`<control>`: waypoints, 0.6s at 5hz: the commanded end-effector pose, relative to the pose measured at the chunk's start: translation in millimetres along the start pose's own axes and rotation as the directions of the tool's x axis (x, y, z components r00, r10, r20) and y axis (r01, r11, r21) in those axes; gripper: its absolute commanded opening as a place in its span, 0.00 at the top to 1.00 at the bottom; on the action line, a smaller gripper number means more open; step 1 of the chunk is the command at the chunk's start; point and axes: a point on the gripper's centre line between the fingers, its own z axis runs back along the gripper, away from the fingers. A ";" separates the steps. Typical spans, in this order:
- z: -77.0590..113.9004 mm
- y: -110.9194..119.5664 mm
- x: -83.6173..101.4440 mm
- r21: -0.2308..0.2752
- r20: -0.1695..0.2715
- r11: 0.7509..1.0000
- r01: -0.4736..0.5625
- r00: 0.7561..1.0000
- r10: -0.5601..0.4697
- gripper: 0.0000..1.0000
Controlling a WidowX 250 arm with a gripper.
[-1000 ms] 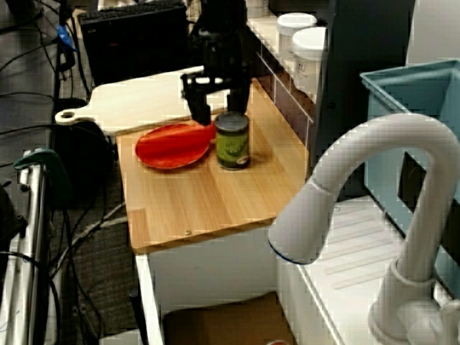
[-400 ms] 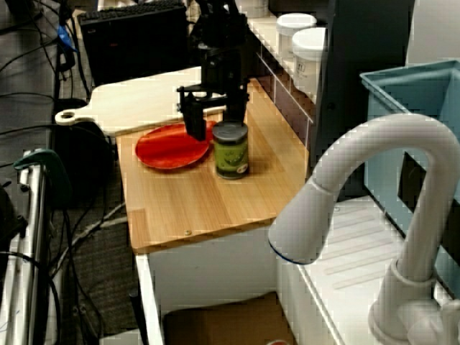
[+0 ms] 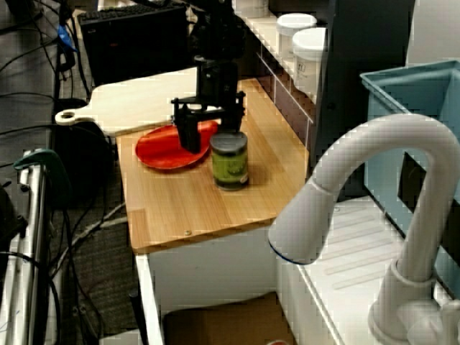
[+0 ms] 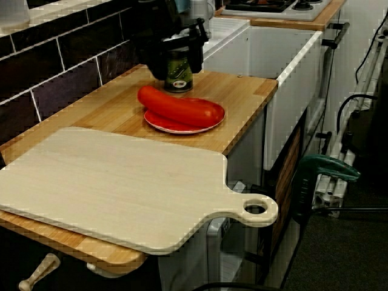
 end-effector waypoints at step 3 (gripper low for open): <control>-17.4 -33.8 61.3 -0.018 0.046 1.000 0.020 0.999 -0.020 0.00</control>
